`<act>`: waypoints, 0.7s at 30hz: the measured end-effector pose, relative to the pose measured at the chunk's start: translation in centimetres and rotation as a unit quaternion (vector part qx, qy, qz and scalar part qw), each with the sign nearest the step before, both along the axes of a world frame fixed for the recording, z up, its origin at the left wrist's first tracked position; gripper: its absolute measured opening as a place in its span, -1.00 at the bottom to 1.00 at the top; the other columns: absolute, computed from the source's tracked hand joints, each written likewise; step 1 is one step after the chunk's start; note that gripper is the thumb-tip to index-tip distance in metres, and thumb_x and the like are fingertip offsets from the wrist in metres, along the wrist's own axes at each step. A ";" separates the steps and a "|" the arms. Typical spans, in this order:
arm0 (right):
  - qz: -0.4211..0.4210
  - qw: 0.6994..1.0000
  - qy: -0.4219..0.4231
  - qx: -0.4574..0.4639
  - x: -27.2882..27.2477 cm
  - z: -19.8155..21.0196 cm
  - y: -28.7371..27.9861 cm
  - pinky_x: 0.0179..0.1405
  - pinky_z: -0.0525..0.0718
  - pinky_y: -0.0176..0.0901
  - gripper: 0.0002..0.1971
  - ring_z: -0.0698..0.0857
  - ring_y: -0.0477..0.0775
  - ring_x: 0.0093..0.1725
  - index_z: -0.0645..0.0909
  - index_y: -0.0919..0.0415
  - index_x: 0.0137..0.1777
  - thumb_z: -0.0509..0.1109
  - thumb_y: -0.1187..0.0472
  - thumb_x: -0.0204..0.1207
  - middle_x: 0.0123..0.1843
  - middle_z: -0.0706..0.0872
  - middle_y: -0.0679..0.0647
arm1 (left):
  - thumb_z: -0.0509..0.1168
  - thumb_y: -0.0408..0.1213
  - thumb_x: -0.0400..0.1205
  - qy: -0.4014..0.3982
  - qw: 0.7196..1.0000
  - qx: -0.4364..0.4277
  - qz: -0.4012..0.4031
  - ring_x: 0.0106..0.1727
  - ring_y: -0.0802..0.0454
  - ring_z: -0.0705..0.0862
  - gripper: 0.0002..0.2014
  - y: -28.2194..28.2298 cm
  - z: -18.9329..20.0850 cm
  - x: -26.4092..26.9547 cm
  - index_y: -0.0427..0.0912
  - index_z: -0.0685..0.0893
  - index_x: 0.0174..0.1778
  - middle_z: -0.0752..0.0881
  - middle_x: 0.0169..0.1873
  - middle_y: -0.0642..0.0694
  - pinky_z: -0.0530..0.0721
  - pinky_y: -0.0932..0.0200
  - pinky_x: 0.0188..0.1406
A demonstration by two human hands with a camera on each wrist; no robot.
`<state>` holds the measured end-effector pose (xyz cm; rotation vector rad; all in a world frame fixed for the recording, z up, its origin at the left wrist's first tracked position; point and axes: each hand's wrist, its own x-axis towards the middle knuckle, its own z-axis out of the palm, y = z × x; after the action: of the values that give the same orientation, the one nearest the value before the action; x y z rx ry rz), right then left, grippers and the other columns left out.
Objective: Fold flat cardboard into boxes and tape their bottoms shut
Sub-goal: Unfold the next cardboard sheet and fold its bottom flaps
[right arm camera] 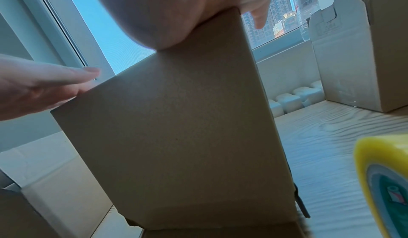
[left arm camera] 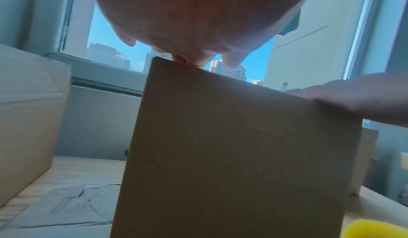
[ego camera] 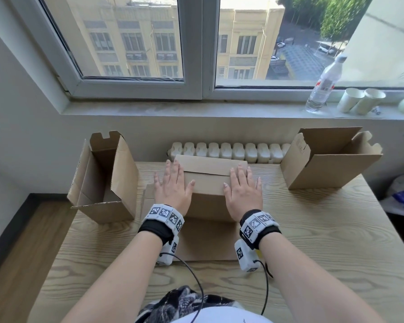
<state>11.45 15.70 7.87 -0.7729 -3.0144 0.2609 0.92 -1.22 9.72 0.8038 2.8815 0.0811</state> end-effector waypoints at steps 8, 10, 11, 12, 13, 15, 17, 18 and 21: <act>0.016 1.000 -0.017 0.011 0.4 -0.4 -0.5 0.71 -0.18 0.18 -0.29 -0.20 0.14 0.74 -0.09 0.33 0.73 -0.24 -0.14 0.73 0.77 -0.17 0.17 | -0.16 0.12 0.78 0.023 0.999 0.024 -0.037 0.75 -0.05 -0.11 -0.39 1.5 -0.2 1.4 -0.06 0.02 0.74 0.00 0.74 -0.10 -0.25 -0.13 0.69; 0.015 1.000 -0.014 0.004 0.6 -0.4 -0.4 0.71 -0.19 0.15 -0.23 -0.14 0.15 0.75 -0.07 0.29 0.74 -0.36 -0.21 0.66 0.77 -0.08 0.20 | -0.17 0.13 0.78 0.027 0.998 0.030 -0.039 0.75 -0.07 -0.06 -0.39 1.7 -0.2 1.3 -0.04 0.06 0.73 0.05 0.74 -0.12 -0.17 -0.13 0.71; 0.016 1.000 -0.007 0.002 0.7 -0.4 -0.2 0.71 -0.18 0.15 -0.22 -0.13 0.16 0.75 -0.06 0.23 0.74 -0.40 -0.22 0.62 0.77 -0.07 0.21 | -0.20 0.16 0.77 0.026 0.998 0.028 -0.042 0.75 -0.08 -0.06 -0.39 1.8 -0.3 1.4 0.00 0.05 0.73 0.04 0.74 -0.13 -0.14 -0.13 0.72; 0.018 1.000 0.000 -0.001 0.9 -0.6 0.0 0.71 -0.17 0.16 -0.25 -0.12 0.17 0.75 -0.05 0.14 0.75 -0.39 -0.22 0.63 0.77 -0.06 0.21 | -0.23 0.18 0.77 0.025 0.998 0.021 -0.047 0.75 -0.08 -0.09 -0.40 1.9 -0.5 1.5 0.07 0.01 0.74 0.01 0.74 -0.13 -0.15 -0.13 0.72; 0.021 1.000 0.004 -0.003 1.1 -0.7 0.2 0.71 -0.17 0.17 -0.33 -0.13 0.17 0.75 -0.05 0.02 0.75 -0.34 -0.20 0.67 0.77 -0.07 0.20 | -0.27 0.21 0.75 0.024 0.998 0.014 -0.053 0.75 -0.09 -0.13 -0.40 2.0 -0.9 1.7 0.14 -0.04 0.73 -0.04 0.74 -0.14 -0.18 -0.13 0.71; 0.028 1.000 0.003 -0.009 1.5 -0.8 0.6 0.70 -0.20 0.16 -0.43 -0.16 0.16 0.75 -0.04 -0.14 0.74 -0.22 -0.17 0.74 0.77 -0.10 0.19 | -0.31 0.25 0.73 0.018 0.998 0.007 -0.056 0.74 -0.10 -0.19 -0.39 2.2 -1.5 2.2 0.21 -0.12 0.72 -0.12 0.74 -0.14 -0.26 -0.11 0.69; 0.034 0.999 -0.002 -0.003 1.6 -0.9 0.8 0.71 -0.20 0.13 -0.43 -0.17 0.16 0.75 -0.03 -0.14 0.74 -0.19 -0.18 0.74 0.77 -0.12 0.19 | -0.34 0.31 0.70 0.004 0.999 0.002 -0.051 0.74 -0.10 -0.23 -0.35 2.3 -2.1 2.5 0.21 -0.17 0.72 -0.18 0.74 -0.14 -0.29 -0.11 0.67; 0.037 0.999 -0.004 -0.002 1.6 -0.9 1.0 0.71 -0.20 0.12 -0.43 -0.17 0.16 0.75 -0.02 -0.13 0.74 -0.19 -0.19 0.74 0.77 -0.12 0.19 | -0.35 0.36 0.66 -0.005 0.999 -0.002 -0.047 0.74 -0.10 -0.25 -0.31 2.3 -2.4 2.5 0.22 -0.19 0.71 -0.20 0.73 -0.14 -0.30 -0.13 0.67; 0.050 0.999 0.002 -0.013 1.5 -1.4 1.3 0.71 -0.19 0.11 -0.43 -0.16 0.15 0.75 0.05 -0.10 0.73 -0.13 -0.20 0.74 0.77 -0.09 0.17 | -0.36 0.56 0.48 -0.036 0.998 -0.037 -0.035 0.73 -0.17 -0.28 -0.13 2.4 -3.3 2.6 0.27 -0.26 0.70 -0.25 0.73 -0.11 -0.29 -0.26 0.64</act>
<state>12.97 16.96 6.46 -0.6230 -3.0566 0.3041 3.50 1.15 6.40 0.8678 2.7695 -0.0042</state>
